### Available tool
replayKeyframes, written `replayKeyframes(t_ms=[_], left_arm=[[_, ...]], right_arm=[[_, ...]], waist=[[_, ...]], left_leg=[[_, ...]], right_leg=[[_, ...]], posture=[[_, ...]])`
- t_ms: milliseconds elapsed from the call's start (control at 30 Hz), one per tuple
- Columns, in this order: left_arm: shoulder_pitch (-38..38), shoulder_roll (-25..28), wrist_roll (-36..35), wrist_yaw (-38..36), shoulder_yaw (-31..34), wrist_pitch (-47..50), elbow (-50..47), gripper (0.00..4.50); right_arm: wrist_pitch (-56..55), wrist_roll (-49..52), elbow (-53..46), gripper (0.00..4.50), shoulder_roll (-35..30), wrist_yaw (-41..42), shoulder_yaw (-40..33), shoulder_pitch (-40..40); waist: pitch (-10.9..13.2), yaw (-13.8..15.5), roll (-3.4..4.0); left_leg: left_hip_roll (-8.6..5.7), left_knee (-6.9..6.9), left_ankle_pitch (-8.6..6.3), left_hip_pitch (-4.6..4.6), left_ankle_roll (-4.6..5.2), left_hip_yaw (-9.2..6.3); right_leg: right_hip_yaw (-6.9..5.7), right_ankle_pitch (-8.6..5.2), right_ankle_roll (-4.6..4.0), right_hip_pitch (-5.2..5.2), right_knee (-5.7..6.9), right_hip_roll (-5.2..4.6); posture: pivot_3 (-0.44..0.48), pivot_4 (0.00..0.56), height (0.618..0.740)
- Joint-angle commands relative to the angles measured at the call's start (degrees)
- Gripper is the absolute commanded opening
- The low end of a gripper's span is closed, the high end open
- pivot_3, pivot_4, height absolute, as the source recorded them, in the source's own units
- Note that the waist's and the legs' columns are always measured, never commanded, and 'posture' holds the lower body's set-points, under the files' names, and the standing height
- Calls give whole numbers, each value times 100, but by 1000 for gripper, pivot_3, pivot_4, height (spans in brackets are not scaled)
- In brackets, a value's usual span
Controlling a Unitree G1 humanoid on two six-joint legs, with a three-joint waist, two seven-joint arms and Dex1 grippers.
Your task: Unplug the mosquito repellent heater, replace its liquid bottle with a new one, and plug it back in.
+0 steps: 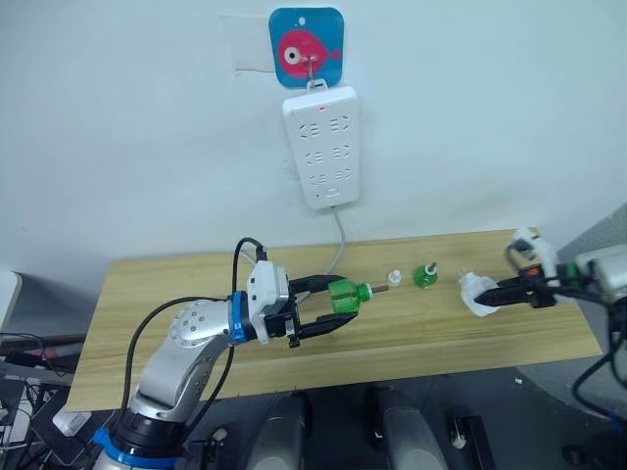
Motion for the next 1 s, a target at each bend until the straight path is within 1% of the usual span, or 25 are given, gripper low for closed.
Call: replayKeyframes(t_ms=[33,67,133,200,300,467,500,600,667,767,1000], left_arm=[[72,26,-210,-143,85,-172,-392,2265],[60,8,-226,-135,89,-171,-416,2265],[31,-27,-212,-104,79,-160,-445,2265],[13,-49,-204,-78,70,-140,-455,2265],[-49,-135,-172,3,20,-127,-464,2265],[-209,-277,-105,119,-55,-138,-413,2265],[-241,-301,-91,130,-67,-140,-390,2265],[-284,-339,-39,147,-114,-162,-344,2265],[-288,-362,4,169,-150,-181,-333,2265],[-268,-408,69,206,-226,-200,-352,2265],[-342,-473,174,225,-290,-272,-219,2265]], right_arm=[[2253,1703,-771,2964,-55,238,-671,12],[2473,2279,-910,2964,-65,82,-751,60],[2516,3363,-973,2964,-110,-453,-786,155],[2516,4216,-1000,2964,-163,-1053,-829,242],[2516,5725,-1130,2964,-95,-2208,-905,400],[2491,7523,-1197,2964,146,-4101,-1142,618],[2384,7882,-1236,2964,152,-4460,-1128,695],[1875,8977,-1415,2964,69,-5424,-942,937],[1737,9206,-1525,2964,106,-5697,-960,1023],[1657,9214,-1651,2964,245,-5857,-1055,1079],[1612,9214,-1814,2964,405,-5947,-1140,1068]], waist=[[1,-8,-2],[1,-4,-2],[1,12,-3],[3,13,-6],[8,24,-13],[19,24,-33],[19,24,-33],[19,22,-33],[19,21,-33],[19,21,-33],[19,18,-33]], left_leg=[[5,0,0,1,0,2],[7,2,0,0,0,3],[6,1,0,1,0,1],[3,3,0,-3,1,2],[-6,5,-3,-8,5,4],[-4,6,-3,-9,5,5],[-4,6,-3,-9,5,6],[-5,5,-3,-9,6,8],[-5,5,-3,-10,6,10],[-5,6,-3,-9,6,11],[-5,5,-3,-9,6,10]], right_leg=[[1,-1,-2,0,-1,0],[1,-2,-5,0,-1,0],[-2,-4,-6,2,-1,1],[-4,-4,-5,3,-6,1],[-4,-2,0,4,-10,1],[-3,-1,3,4,-9,2],[-4,-1,3,4,-9,3],[-6,-1,3,3,-7,6],[-4,0,4,3,-7,7],[-4,0,5,4,-7,8],[-5,0,5,3,-7,13]], posture=[[-5,291,740],[-5,291,740],[-3,289,740],[-3,289,740],[-5,287,740],[-5,287,740],[-8,276,740],[-8,276,740],[-8,276,740],[-16,271,740],[-22,274,740]])
